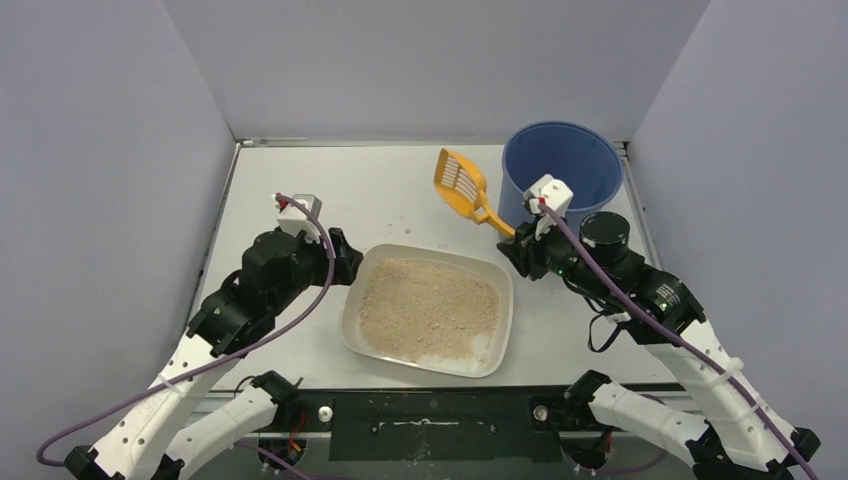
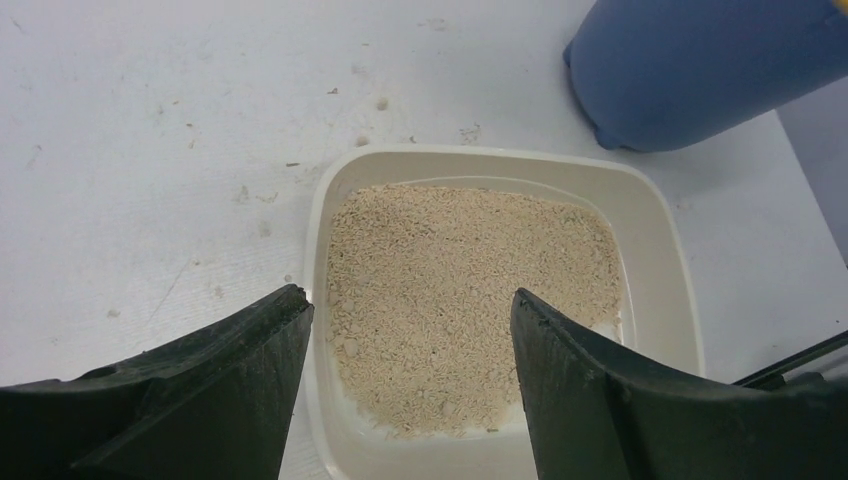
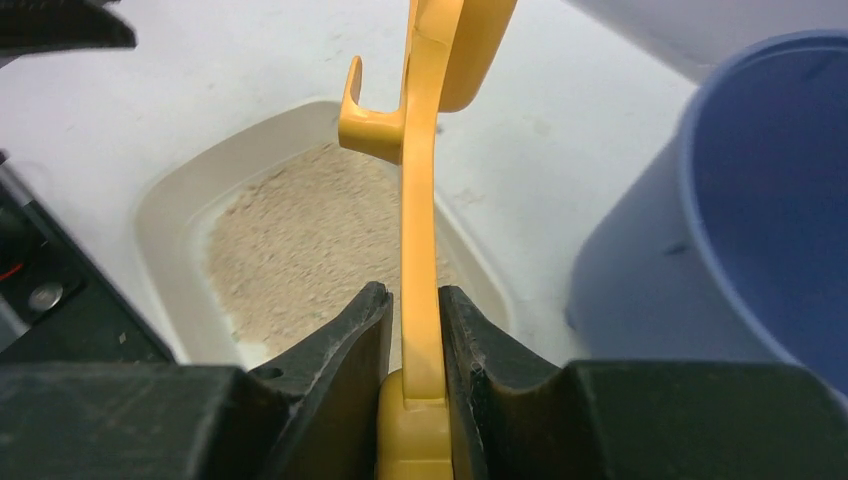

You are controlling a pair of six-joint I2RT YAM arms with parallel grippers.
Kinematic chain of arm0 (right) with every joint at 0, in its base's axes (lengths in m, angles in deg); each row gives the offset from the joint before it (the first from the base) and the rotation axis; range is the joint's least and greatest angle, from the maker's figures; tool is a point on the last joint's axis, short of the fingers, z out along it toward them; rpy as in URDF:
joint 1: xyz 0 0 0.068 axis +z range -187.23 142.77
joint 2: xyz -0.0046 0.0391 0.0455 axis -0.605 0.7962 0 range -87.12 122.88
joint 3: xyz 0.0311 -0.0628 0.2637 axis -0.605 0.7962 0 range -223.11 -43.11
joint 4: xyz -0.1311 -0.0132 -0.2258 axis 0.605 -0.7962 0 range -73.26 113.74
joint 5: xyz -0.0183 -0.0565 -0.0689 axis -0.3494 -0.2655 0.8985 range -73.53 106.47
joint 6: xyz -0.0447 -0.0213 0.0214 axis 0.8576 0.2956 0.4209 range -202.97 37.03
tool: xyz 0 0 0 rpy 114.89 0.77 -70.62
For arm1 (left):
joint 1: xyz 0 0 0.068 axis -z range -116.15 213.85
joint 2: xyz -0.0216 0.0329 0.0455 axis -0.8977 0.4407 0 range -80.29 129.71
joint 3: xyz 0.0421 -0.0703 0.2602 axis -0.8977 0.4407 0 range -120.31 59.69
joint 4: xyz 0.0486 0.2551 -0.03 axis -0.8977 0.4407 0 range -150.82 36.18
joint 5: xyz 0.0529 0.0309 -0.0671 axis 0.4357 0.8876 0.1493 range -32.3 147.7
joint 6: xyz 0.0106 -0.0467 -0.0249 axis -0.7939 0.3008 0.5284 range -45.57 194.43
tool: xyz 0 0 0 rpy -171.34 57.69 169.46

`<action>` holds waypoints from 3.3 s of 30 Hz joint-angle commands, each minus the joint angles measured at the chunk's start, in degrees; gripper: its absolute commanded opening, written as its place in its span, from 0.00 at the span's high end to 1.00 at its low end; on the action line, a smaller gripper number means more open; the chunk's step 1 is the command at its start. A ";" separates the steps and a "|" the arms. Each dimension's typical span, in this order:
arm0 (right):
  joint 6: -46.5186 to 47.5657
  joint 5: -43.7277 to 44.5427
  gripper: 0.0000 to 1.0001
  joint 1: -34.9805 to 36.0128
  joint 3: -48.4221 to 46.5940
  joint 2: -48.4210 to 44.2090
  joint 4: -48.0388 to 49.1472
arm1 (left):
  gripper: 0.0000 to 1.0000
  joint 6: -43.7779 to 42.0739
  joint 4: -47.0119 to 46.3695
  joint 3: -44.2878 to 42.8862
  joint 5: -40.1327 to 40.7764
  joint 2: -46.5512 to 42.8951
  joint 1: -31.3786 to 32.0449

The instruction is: Clean the litter box

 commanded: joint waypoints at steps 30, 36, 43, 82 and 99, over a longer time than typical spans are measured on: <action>-10.51 -57.13 1.00 0.50 14.68 -5.19 11.68 | 0.34 12.05 -22.47 9.67 -46.12 -10.67 0.13; -8.57 -58.62 1.00 0.48 14.47 -3.74 7.68 | 0.58 13.03 -25.04 9.51 -46.73 -10.22 0.15; -8.41 -57.85 1.00 0.48 14.55 -3.83 6.56 | 1.00 12.48 -25.71 9.25 -47.92 -9.56 0.15; -45.04 -39.35 0.05 0.42 35.25 -16.85 51.73 | 1.00 21.20 -32.87 16.26 -40.46 -12.21 0.15; -38.69 -37.48 0.45 0.53 31.11 -19.98 39.83 | 1.00 20.76 -32.08 15.91 -40.84 -11.64 0.15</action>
